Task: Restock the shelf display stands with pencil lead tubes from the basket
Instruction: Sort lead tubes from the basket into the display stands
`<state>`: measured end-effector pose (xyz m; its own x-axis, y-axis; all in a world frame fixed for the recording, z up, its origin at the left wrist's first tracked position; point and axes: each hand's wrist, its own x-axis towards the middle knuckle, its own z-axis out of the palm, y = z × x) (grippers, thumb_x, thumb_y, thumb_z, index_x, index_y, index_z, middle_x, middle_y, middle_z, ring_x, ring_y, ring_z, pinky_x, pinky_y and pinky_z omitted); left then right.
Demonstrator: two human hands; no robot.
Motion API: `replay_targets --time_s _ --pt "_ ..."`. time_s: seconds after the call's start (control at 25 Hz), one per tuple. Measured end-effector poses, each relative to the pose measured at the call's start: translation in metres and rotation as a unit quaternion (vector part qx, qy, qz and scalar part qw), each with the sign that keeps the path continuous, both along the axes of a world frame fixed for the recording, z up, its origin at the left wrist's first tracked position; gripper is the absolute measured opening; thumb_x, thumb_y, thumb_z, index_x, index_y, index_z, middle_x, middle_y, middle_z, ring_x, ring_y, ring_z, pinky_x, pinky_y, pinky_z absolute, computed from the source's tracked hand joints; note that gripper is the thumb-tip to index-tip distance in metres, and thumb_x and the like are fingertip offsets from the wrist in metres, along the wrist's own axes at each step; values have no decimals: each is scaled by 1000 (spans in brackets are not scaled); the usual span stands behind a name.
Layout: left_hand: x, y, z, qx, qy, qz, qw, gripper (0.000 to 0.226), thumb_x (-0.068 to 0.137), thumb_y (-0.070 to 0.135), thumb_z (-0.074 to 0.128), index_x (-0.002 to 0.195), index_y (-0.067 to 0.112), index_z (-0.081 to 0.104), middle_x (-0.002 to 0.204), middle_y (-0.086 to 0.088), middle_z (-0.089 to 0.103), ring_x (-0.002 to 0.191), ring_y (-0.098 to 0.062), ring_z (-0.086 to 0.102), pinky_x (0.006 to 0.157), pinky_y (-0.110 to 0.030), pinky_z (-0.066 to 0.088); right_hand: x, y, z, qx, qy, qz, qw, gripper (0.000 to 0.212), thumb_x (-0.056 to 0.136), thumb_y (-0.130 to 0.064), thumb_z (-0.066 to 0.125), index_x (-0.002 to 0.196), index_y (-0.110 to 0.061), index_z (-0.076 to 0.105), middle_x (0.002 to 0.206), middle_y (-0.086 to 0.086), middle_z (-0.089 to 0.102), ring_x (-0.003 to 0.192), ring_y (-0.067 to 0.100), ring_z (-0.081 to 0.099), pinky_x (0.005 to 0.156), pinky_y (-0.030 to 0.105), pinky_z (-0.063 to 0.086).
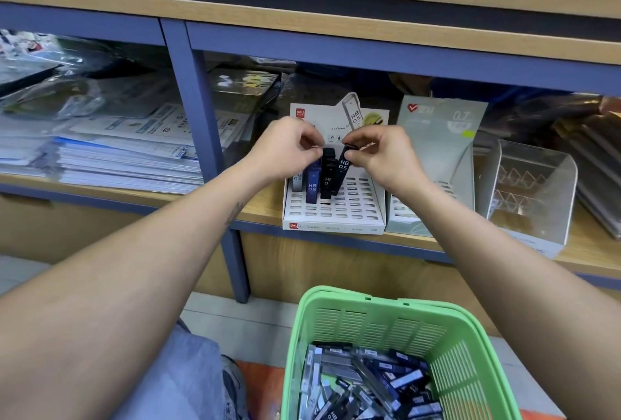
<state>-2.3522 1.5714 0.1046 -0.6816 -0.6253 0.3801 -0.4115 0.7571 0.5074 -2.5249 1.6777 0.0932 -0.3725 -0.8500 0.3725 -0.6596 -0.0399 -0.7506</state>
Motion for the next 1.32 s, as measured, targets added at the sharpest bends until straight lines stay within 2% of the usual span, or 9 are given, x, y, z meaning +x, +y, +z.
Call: replay_targets --time_s 0.08,0.16,0.44,0.64,0.76,0.88,1.12,1.32 --pt "-3 3 -8 -65 -79 -29 994 20 92 19 70 110 14 78 112 -3 72 105 -21 65 95 -38 51 6 -3 -7 2 48 -7 999 20 85 -9 79 95 -23 70 87 -11 67 78 10 67 74 25 55" --pt "-5 5 -15 -90 -121 -33 988 20 93 18 68 110 15 79 114 -5 72 107 -25 63 95 -40 50 11 -6 -13 -5 67 -10 998 18 84 -10 80 93 -21 68 84 -14 66 74 2 64 68 18 51" --pt "-6 5 -17 -70 -123 -9 990 20 93 13 67 109 18 80 110 -3 75 107 -23 65 94 -39 52 17 -4 -27 0 82 8 997 16 85 -7 78 92 -19 70 84 -9 69 80 6 67 69 10 49" --pt "-7 5 -16 -64 -127 -5 990 19 93 13 67 106 18 80 105 -5 75 106 -25 65 92 -40 52 18 -7 -27 22 121 39 992 14 84 -6 78 91 -17 73 86 -5 70 84 13 67 76 24 53" --pt "-8 5 -16 -61 -129 -1 990 21 94 14 67 111 17 79 113 -4 74 110 -23 64 97 -40 51 17 -7 -35 16 153 11 988 8 86 -8 76 93 -12 77 89 0 73 87 16 66 82 34 54" --pt "-8 7 -15 -62 -131 -3 989 21 94 14 68 113 16 78 115 -4 74 111 -22 65 99 -40 51 12 -8 -37 5 207 -9 978 9 89 -12 73 96 -13 78 98 1 70 92 20 63 83 40 52" --pt "-8 18 -8 -86 -118 10 989 20 95 19 65 110 12 76 109 -6 70 103 -26 63 90 -44 53 10 5 -34 -7 199 -4 980 22 95 -10 64 112 -15 76 104 -1 66 90 16 59 83 36 51" --pt "-18 62 -25 -99 -75 17 992 16 93 19 54 102 14 67 102 -5 69 96 -29 64 80 -43 54 5 52 -47 -4 129 -32 991 24 89 -5 61 104 -16 77 99 -1 72 81 14 62 82 32 52"
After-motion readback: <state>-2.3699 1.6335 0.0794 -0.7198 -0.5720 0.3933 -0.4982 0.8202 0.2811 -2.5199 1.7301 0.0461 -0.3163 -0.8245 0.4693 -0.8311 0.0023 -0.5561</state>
